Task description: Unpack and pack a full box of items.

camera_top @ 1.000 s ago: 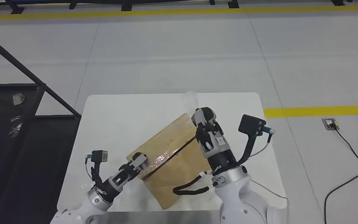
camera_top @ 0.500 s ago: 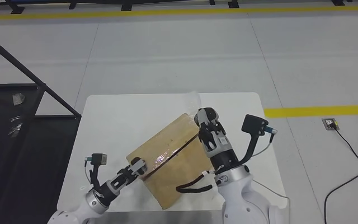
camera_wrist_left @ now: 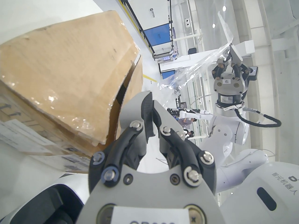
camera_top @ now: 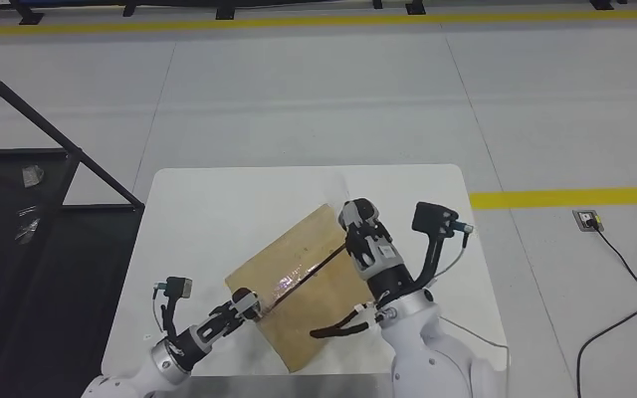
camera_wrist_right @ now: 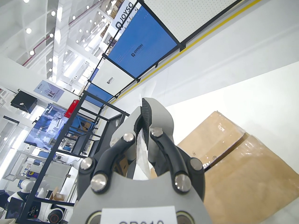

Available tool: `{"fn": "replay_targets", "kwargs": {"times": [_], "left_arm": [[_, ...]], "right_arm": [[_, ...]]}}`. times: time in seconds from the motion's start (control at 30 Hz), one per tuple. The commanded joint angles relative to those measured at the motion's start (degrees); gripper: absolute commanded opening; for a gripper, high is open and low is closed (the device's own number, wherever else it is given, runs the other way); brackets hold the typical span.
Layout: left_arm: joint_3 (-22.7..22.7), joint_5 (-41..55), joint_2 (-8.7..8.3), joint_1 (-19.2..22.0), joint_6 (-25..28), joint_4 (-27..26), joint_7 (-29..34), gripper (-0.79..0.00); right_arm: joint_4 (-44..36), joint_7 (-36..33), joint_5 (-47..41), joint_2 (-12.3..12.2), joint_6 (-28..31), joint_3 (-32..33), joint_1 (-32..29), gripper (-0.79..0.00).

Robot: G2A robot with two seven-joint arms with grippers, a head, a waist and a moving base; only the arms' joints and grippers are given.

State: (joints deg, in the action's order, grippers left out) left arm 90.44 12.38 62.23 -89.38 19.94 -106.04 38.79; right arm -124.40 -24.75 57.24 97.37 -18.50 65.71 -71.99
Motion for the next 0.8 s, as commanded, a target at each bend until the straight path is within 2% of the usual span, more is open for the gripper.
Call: {"fn": "replay_targets", "kwargs": {"times": [0.0, 0.33, 0.6, 0.77], "left_arm": [[0.7, 0.6, -0.1, -0.7, -0.4, 0.2, 0.6, -0.785], [4.2, 2.9, -0.8, -4.0, -2.7, 0.6, 5.8, -0.785], [4.1, 2.6, -1.02, -3.4, -4.4, 2.2, 6.7, -0.785], [3.5, 2.3, -1.03, -2.9, -4.1, 3.0, 6.3, -0.785]], "right_arm": [[0.5, -0.9, 0.9, -0.2, -0.4, 0.0, -0.4, -0.785], [1.1, -3.0, 5.6, -0.8, -3.1, -0.5, -2.5, -0.785], [5.1, -2.8, 7.3, -0.8, -5.3, -0.5, -0.5, -0.785], [7.0, -2.7, 7.7, -1.0, -3.1, -0.2, 0.1, -0.785]]}}
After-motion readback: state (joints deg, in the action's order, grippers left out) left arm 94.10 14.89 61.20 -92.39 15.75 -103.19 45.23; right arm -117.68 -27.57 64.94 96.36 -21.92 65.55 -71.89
